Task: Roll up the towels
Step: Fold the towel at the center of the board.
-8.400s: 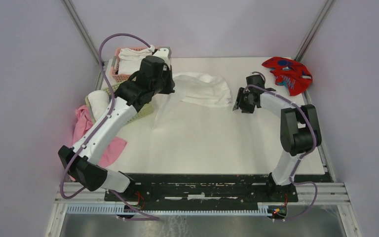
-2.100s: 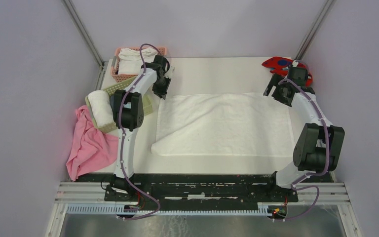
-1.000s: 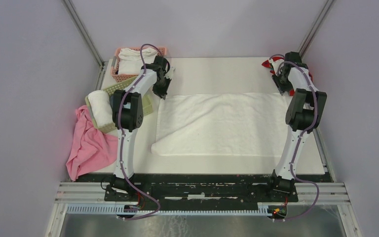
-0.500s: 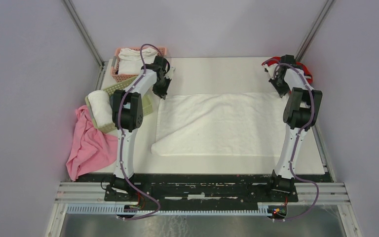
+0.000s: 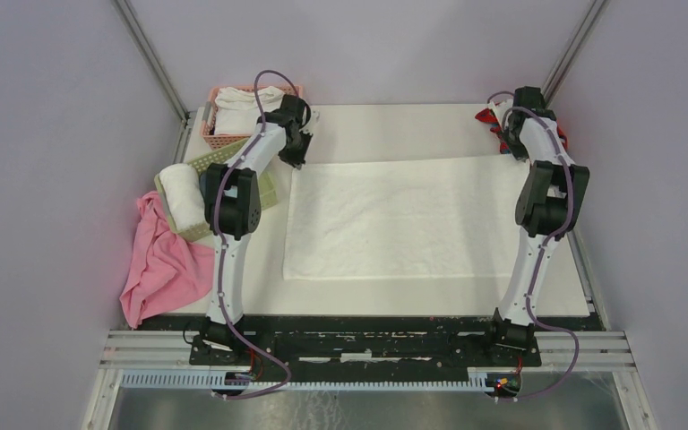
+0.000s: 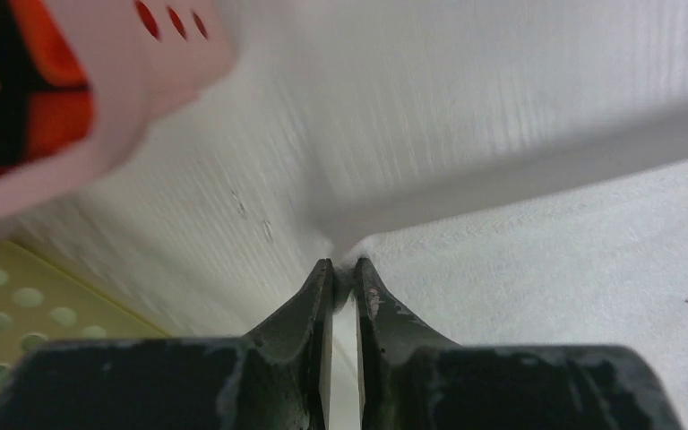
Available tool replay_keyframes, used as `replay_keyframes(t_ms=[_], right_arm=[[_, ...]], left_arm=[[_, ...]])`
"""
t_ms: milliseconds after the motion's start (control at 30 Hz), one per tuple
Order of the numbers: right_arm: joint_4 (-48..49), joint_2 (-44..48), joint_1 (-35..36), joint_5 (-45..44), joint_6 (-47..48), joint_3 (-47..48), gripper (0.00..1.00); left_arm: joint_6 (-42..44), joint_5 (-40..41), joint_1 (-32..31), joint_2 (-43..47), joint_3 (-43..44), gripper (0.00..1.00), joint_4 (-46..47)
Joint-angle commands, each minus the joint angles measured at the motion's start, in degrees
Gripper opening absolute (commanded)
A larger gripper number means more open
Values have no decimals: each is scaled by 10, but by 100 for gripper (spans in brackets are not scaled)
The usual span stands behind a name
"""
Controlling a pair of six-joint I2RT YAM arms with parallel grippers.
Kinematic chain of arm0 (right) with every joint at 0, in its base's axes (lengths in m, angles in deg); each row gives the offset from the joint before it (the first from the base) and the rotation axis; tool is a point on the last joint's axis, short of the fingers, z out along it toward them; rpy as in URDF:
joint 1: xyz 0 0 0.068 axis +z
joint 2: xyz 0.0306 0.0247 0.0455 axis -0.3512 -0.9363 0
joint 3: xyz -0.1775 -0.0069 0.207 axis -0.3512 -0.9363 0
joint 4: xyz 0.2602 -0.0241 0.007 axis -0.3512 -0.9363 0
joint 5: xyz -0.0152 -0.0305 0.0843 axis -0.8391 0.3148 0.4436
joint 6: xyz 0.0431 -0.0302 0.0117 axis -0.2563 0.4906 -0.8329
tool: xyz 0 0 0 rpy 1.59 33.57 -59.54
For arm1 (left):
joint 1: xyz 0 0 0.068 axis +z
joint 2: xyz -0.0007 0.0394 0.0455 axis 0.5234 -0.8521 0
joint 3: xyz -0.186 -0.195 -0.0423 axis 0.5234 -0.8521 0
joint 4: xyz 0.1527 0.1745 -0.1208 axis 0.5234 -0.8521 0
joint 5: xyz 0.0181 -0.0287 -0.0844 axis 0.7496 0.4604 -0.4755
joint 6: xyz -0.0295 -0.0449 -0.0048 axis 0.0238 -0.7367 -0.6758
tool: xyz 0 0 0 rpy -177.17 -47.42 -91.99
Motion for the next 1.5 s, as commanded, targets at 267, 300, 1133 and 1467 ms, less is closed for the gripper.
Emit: replay_keyframes(t_ms=[267,300,1133,1467], right_arm=[[67,101,-15,-48,-8,46,0],[68,106,-15,-48,-12,40,0],[198,308,-16,-228,-161,-284,0],[296,356,-37,-279,-271,-456,0]], left_arm=[[17,44,29,63,82,3,114],[20,39,28,67,79,3,115],[-43,2,22,394,-363,3,174],[-128,13,-22,435,-486,3,166]])
